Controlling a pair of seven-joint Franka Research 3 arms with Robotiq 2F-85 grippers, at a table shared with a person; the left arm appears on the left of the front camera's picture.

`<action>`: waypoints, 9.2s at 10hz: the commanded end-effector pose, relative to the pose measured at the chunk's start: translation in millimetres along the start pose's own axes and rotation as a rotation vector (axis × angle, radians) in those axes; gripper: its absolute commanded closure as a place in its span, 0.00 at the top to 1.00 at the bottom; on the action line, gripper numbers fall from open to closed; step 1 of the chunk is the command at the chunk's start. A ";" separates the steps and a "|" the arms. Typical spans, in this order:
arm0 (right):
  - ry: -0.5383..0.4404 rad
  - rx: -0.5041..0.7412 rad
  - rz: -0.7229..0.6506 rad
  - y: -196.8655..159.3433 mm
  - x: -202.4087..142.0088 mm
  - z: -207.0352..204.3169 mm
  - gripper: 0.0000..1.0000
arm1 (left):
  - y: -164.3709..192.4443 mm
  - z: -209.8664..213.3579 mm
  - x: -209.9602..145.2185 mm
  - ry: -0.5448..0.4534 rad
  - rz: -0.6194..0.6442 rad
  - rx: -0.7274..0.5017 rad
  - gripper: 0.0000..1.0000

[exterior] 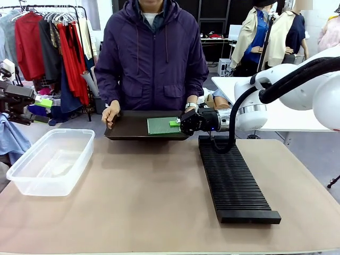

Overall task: Sort PCBs into racks and boxes based on the side picked up.
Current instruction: If the short side of the Blank PCB is picked up, insert it into the PCB Rack ; if the long side is picked up, place it in the Organizing box.

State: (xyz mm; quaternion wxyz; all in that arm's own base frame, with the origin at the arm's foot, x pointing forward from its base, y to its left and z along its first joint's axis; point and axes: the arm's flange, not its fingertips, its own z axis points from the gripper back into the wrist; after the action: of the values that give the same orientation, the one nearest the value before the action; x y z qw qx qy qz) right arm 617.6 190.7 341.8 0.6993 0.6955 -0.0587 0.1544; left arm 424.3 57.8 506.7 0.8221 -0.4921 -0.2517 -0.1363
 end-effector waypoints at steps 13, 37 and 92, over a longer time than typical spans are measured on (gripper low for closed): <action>-0.098 0.055 0.191 23.5 14.8 182.5 0.00 | -1.6 1.1 -0.5 0.000 -0.001 -0.009 1.00; -0.134 -0.109 0.944 -98.6 -83.2 262.4 0.00 | -1.6 1.1 -0.5 0.000 -0.001 -0.009 1.00; -0.145 -0.156 1.007 -128.2 -69.1 271.0 1.00 | -1.6 1.1 -0.5 0.000 -0.001 -0.009 1.00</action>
State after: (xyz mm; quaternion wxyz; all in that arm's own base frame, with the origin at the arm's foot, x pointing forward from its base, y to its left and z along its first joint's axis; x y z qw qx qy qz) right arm 626.4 -84.8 206.3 0.5842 0.5376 -0.4429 0.4166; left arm 424.2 58.0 506.7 0.8222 -0.4921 -0.2517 -0.1361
